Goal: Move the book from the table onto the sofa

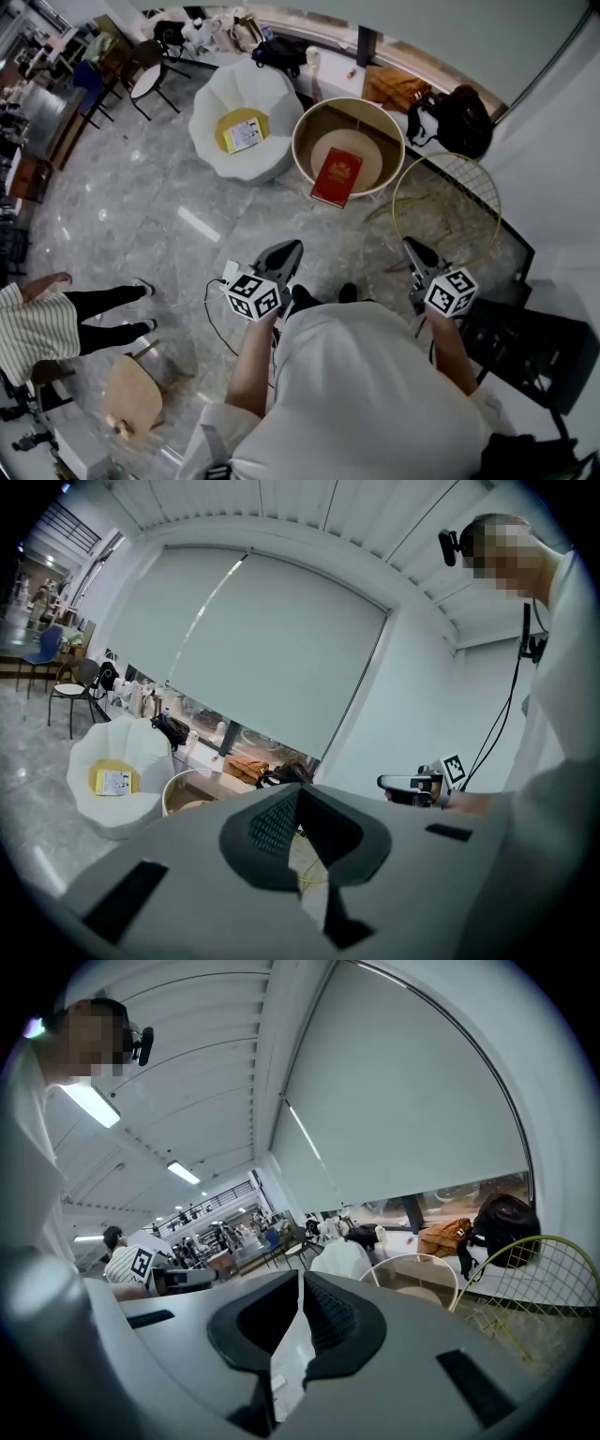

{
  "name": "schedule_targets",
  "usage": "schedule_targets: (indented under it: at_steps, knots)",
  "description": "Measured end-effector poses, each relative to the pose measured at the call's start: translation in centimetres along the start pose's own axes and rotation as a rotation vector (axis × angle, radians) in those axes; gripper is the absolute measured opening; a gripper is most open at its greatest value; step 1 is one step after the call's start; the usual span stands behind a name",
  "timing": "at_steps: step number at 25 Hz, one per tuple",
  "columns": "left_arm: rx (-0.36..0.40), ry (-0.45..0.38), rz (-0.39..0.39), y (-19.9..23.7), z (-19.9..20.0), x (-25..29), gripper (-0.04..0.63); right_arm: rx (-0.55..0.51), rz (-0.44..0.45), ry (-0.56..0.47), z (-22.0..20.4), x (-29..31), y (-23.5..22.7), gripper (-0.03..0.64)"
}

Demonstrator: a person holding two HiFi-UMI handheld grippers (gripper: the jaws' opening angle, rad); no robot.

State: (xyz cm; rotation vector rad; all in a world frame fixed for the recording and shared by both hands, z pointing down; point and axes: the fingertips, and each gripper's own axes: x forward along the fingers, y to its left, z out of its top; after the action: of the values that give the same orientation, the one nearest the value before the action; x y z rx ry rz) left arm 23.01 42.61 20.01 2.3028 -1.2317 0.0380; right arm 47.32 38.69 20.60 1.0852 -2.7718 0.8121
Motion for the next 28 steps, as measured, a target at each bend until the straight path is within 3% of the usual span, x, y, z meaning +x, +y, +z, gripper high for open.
schedule_targets:
  at_steps: [15,28]
  knots:
    - [-0.026,0.037,0.037,1.7,-0.4,3.5,0.002,0.018,0.066,0.067,-0.7,2.2,-2.2,0.041]
    - [-0.032,0.091,-0.063,9.3,2.7,6.4,0.002,0.035,-0.021,0.089,-0.1,9.7,-2.8,0.041]
